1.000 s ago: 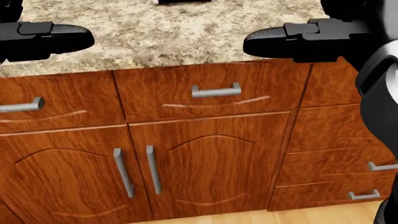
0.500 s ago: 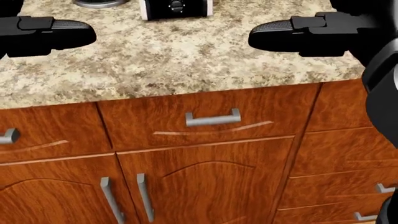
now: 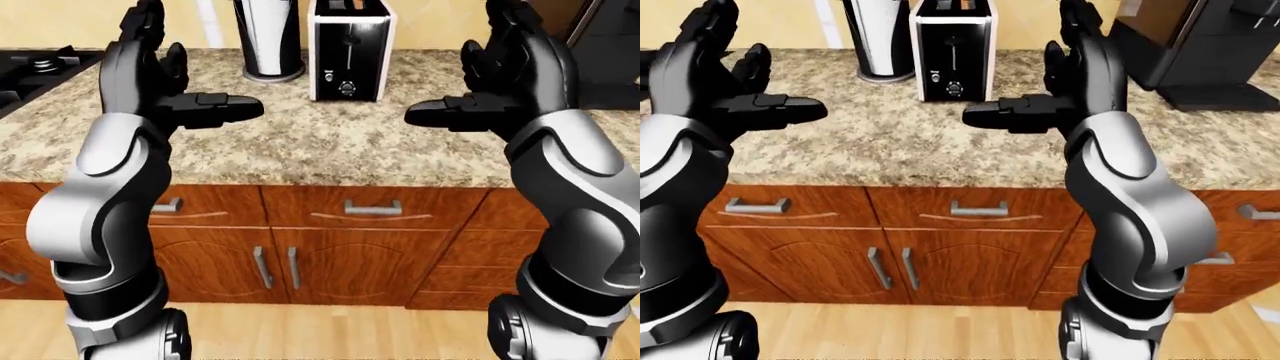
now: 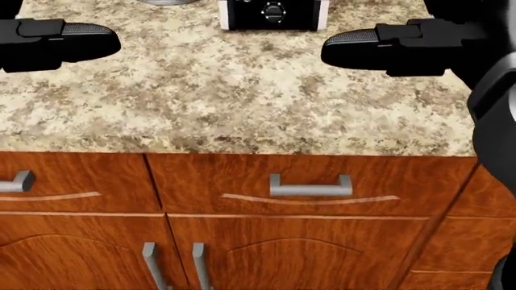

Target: Push down the lever of the toaster to turn it on.

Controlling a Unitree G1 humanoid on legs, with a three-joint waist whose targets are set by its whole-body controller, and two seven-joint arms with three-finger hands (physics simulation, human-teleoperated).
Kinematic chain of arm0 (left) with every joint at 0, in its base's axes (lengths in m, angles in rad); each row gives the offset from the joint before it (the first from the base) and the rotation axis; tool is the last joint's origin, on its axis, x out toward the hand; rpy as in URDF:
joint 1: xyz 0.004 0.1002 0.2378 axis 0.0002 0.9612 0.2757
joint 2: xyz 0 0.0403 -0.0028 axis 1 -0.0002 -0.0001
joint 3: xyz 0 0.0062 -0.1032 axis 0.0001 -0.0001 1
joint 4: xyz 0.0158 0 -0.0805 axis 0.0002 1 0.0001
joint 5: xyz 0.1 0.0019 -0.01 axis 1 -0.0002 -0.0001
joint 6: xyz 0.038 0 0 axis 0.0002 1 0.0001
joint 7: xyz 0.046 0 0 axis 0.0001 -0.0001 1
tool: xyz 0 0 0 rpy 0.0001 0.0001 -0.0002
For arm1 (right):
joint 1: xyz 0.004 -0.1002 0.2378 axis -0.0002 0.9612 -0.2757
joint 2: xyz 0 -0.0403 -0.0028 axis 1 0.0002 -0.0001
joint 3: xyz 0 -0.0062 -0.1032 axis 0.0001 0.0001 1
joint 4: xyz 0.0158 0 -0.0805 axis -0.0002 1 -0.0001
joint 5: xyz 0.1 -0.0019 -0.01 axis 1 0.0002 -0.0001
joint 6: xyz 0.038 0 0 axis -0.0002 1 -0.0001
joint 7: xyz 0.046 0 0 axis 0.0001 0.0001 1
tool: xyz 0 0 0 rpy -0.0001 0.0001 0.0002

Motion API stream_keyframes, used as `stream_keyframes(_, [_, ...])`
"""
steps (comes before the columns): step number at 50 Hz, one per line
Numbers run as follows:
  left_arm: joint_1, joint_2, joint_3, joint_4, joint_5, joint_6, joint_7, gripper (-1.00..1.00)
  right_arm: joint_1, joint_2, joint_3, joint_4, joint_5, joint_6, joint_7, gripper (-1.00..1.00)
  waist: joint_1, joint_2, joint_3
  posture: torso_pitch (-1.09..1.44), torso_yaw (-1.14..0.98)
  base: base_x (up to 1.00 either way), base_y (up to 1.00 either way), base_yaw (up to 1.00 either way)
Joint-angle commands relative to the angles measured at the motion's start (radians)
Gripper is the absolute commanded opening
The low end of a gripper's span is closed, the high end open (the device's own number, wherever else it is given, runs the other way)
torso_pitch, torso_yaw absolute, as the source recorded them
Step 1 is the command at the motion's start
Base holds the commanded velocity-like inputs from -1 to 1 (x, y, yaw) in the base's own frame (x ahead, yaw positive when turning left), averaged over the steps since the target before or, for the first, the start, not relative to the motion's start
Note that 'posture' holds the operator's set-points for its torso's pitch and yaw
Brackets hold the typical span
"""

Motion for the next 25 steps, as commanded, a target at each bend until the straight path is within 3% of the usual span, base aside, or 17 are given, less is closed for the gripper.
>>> stream_keyframes(1, [-0.030, 0.009, 0.007, -0.015, -0.003, -0.012, -0.001, 1.00, -0.034, -0.014, -0.009, -0.015, -0.002, -0.018, -0.005, 1.00, -0.003, 0.002, -0.029, 0.00, 0.00, 0.00, 0.00, 0.00])
stream_keyframes(3, [-0.030, 0.009, 0.007, -0.016, -0.004, -0.012, 0.000, 1.00, -0.033, -0.015, -0.011, -0.014, 0.000, -0.020, -0.006, 1.00, -0.002, -0.003, -0.043, 0.00, 0.00, 0.00, 0.00, 0.00])
stream_keyframes(8, [-0.027, 0.010, 0.007, -0.011, -0.002, -0.018, 0.000, 1.00, -0.033, -0.018, -0.008, -0.010, 0.001, -0.021, -0.009, 1.00, 0.003, -0.014, -0.044, 0.00, 0.00, 0.00, 0.00, 0.00])
stream_keyframes(20, [-0.027, 0.010, 0.007, -0.012, -0.003, -0.019, -0.001, 1.00, -0.035, -0.015, -0.012, -0.015, 0.003, -0.025, -0.013, 1.00, 0.003, -0.014, -0.044, 0.00, 0.00, 0.00, 0.00, 0.00])
stream_keyframes(21, [-0.029, 0.011, 0.007, -0.015, -0.005, -0.013, 0.001, 1.00, -0.034, -0.014, -0.011, -0.015, 0.004, -0.025, -0.015, 1.00, 0.003, -0.011, -0.060, 0.00, 0.00, 0.00, 0.09, 0.00])
stream_keyframes(25, [-0.030, 0.011, 0.007, -0.016, -0.006, -0.010, 0.002, 1.00, -0.032, -0.016, -0.011, -0.014, 0.007, -0.028, -0.015, 1.00, 0.006, -0.011, -0.050, 0.00, 0.00, 0.00, 0.10, 0.00])
